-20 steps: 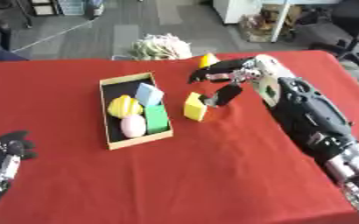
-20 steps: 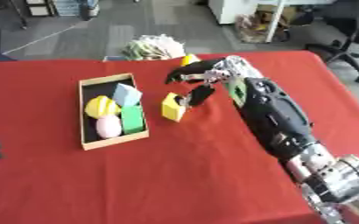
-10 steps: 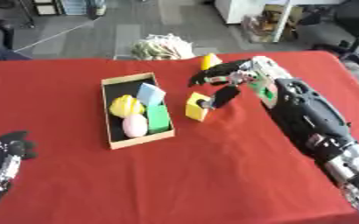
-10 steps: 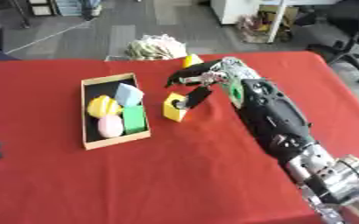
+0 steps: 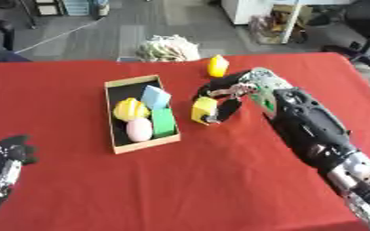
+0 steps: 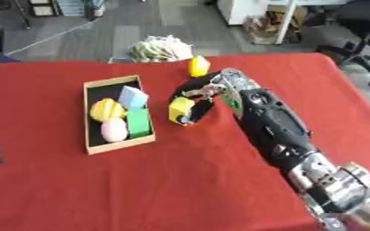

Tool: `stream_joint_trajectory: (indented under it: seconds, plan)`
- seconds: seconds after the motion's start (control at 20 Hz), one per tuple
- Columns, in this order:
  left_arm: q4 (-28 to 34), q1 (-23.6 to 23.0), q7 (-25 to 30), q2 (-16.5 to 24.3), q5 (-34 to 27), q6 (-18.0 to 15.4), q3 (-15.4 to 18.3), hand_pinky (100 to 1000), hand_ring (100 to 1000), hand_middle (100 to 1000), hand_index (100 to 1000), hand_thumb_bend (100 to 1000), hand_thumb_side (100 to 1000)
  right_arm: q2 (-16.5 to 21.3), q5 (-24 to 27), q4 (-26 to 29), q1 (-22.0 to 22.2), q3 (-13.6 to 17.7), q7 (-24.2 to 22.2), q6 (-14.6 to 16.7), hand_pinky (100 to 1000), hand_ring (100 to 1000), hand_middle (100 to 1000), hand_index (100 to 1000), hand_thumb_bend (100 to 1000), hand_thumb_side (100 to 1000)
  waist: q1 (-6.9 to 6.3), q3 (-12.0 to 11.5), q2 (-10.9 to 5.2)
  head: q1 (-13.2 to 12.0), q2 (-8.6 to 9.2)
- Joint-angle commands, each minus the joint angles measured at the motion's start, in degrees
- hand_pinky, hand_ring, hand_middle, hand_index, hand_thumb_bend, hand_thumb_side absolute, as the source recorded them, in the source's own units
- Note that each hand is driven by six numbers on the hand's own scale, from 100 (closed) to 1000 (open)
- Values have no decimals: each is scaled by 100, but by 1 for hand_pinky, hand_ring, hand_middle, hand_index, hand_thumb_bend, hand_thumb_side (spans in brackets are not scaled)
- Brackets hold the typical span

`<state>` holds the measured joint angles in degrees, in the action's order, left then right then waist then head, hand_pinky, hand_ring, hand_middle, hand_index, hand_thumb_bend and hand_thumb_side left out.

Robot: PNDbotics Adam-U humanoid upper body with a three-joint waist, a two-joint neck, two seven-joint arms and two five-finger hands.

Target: Pick up objects on the table and place them in the box.

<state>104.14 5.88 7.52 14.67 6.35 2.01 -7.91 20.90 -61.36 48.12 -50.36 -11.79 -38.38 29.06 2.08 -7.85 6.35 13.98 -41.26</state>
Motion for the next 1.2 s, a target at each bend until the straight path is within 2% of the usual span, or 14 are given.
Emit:
stream_joint_trajectory:
  seconds: [0.05,0.15,0.25,0.6,0.85,1.2]
  plan:
    - [55,28,11,82,9,-12,52,768,635,628,816,100,672,77,-78,-37,-89,121,-1108,1171,598,692,758,917,165,480,52,5,-122,-1,52]
    - [52,25,10,81,9,-12,54,769,635,628,816,100,673,71,-55,-42,-102,176,-950,1095,526,615,678,844,103,467,52,8,-125,-3,55]
    - [51,24,8,80,8,-12,55,769,634,628,816,100,672,66,15,-3,-127,224,-797,1034,486,576,633,808,100,441,52,10,-128,-3,58]
    - [73,35,26,69,-13,-18,37,769,634,628,815,100,668,-117,557,369,-595,609,-410,634,446,542,602,791,100,342,29,-76,-139,35,68]
    - [106,101,71,62,-41,-23,-6,769,633,628,816,100,665,-336,663,322,-975,828,-148,289,444,537,597,792,100,304,16,-311,-103,138,135]
    - [174,279,142,55,-73,-24,-77,769,633,627,815,100,662,-603,408,51,-1319,1128,404,-136,446,534,601,807,100,255,44,-807,61,440,297]
